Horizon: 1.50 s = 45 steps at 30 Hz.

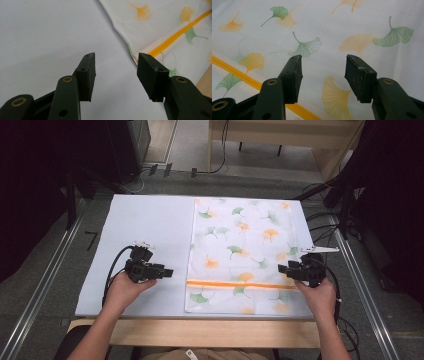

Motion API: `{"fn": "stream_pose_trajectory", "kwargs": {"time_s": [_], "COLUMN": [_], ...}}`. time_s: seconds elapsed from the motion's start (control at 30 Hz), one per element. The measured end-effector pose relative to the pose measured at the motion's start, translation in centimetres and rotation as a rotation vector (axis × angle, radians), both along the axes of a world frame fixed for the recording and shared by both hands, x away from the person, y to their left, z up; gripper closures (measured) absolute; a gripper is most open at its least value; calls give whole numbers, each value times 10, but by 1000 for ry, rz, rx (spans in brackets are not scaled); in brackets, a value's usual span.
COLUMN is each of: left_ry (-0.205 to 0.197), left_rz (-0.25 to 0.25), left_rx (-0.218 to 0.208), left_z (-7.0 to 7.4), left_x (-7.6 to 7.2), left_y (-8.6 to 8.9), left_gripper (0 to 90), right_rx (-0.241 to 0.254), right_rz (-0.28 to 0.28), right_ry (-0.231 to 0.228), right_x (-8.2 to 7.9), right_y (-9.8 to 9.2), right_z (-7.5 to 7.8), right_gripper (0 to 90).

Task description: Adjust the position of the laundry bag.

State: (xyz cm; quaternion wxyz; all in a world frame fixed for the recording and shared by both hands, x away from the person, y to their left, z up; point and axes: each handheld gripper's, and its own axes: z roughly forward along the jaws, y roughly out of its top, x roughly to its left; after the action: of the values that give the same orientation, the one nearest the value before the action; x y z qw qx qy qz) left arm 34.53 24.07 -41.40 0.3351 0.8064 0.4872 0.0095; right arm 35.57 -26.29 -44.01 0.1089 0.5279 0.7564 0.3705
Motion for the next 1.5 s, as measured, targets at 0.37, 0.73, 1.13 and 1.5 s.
{"fn": "stream_pose_trajectory", "kwargs": {"time_s": [0.37, 0.73, 1.13, 1.5], "left_ry": [-16, 1, -15, -15], "left_rz": [-11, -28, -48, -36], "left_rx": [2, -2, -8, -13], "left_z": [-4, -9, -9, -9], "left_x": [2, 3, 1, 1], "left_y": [0, -2, -7, -6], "left_gripper": [408, 413, 395, 396], "right_rx": [10, 11, 10, 12], "right_rz": [11, 6, 7, 5], "right_ry": [10, 16, 20, 31], "right_x": [1, 2, 4, 6], "right_y": [2, 0, -1, -3], "right_z": [-1, -2, -4, -5], "right_gripper": [495, 461, 446, 446]}}
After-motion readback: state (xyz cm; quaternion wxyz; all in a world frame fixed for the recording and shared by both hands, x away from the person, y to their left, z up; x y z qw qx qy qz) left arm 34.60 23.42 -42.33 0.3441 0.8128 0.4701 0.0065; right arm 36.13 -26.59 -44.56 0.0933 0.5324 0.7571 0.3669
